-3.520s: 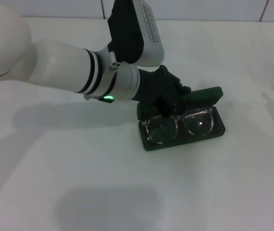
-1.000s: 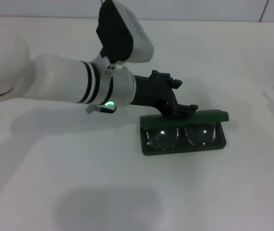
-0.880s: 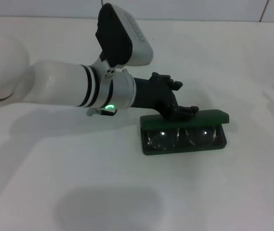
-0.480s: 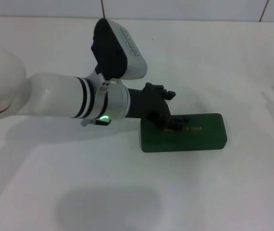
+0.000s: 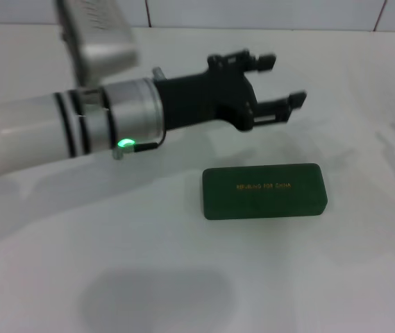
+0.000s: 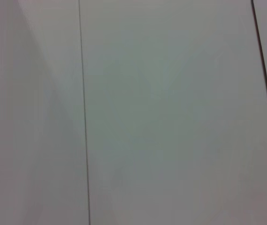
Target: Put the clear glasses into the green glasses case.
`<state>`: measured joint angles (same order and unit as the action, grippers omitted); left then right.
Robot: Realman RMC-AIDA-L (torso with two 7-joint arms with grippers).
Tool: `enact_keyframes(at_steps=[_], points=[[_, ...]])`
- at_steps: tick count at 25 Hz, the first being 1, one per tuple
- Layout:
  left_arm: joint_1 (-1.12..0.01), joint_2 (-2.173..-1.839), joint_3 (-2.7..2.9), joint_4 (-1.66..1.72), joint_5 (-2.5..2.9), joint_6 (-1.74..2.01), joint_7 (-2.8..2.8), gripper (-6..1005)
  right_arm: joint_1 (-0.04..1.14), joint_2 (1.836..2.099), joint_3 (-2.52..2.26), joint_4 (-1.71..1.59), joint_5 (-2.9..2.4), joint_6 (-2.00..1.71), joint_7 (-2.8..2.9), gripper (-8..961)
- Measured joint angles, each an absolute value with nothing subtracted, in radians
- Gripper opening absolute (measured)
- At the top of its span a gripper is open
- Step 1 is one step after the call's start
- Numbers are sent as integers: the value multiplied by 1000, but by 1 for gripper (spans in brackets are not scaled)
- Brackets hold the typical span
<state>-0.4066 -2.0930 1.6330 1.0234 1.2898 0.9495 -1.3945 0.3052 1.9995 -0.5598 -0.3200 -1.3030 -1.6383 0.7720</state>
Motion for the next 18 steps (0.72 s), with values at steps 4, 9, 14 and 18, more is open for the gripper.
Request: enact_keyframes(at_steps=[4, 9, 14, 18], points=[[-374, -2092, 1500, 928, 1071, 1221, -1244, 766, 311, 1997, -575, -324, -1304, -1642, 778, 358], [-385, -2087, 1319, 651, 1017, 1539, -1083, 767, 334, 1990, -693, -368, -1306, -1644, 853, 359], [-344, -2088, 1267, 433, 1018, 1601, -829, 767, 387, 1984, -918, -456, -1319, -1645, 983, 359], [-293, -2091, 1271, 412, 1031, 1608, -761, 767, 471, 1985, -1087, -516, -1384, -1650, 1093, 360]])
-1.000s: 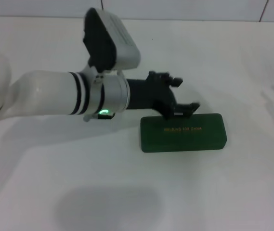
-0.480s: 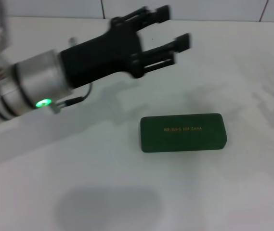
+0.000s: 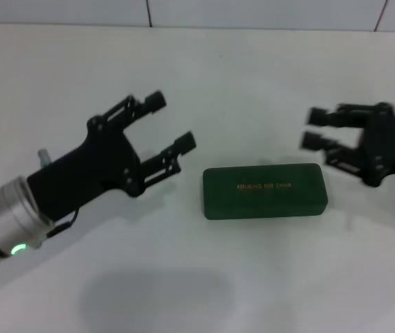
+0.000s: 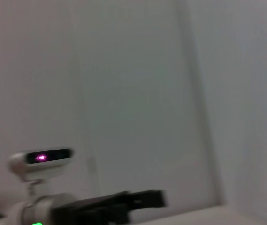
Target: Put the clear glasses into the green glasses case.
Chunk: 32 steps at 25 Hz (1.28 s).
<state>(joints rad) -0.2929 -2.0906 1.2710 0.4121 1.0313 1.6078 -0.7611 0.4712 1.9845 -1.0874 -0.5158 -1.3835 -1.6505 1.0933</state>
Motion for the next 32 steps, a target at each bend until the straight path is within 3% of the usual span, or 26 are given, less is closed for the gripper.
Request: enact_keyframes(at_steps=[7, 10, 15, 20, 32], points=[[-269, -2086, 1269, 389, 1062, 1609, -737, 766, 507, 2019, -1114, -506, -1465, -1633, 1127, 361], [-259, -2084, 1268, 396, 1092, 1616, -730, 766, 496, 2022, -1113, -494, -1462, -1637, 1095, 591], [-246, -2079, 1262, 393, 1098, 1625, -726, 766, 486, 2026, -1115, -473, -1440, -1643, 1035, 816], [-248, -2078, 1266, 394, 1118, 1626, -705, 767, 467, 2026, -1116, -443, -1414, -1645, 980, 876], [-265, -2077, 1267, 395, 1148, 1626, -709, 766, 435, 2024, -1123, -439, -1417, -1672, 904, 876]])
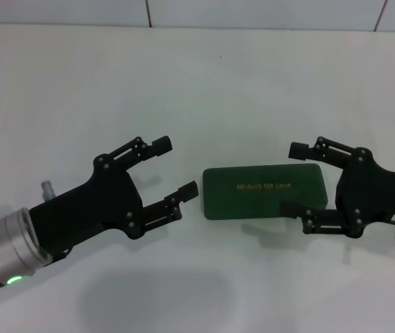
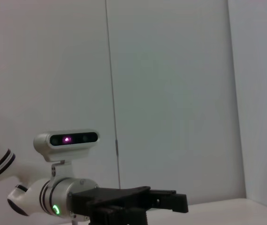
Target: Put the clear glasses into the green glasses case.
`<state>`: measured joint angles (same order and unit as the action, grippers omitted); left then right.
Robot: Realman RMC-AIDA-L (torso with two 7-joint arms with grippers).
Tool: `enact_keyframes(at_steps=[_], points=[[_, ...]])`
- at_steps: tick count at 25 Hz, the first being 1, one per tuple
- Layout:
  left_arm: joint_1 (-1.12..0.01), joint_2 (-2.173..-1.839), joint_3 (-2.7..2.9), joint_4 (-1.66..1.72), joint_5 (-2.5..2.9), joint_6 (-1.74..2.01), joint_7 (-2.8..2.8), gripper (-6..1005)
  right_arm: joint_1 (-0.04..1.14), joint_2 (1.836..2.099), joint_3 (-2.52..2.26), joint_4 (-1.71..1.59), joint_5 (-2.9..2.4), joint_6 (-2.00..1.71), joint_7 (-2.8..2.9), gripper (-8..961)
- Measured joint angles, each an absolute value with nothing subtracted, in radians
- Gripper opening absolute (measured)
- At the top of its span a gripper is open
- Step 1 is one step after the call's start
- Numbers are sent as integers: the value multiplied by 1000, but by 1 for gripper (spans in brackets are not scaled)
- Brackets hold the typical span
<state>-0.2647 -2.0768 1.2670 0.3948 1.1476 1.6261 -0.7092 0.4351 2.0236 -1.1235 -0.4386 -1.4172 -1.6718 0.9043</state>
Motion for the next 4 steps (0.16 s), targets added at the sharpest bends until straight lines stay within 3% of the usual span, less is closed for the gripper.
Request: enact_keyframes(at_steps=[4], points=[[-266, -2081, 1267, 390, 1149, 1625, -703, 763, 427, 2023, -1128, -425, -1416, -1672, 876, 876]])
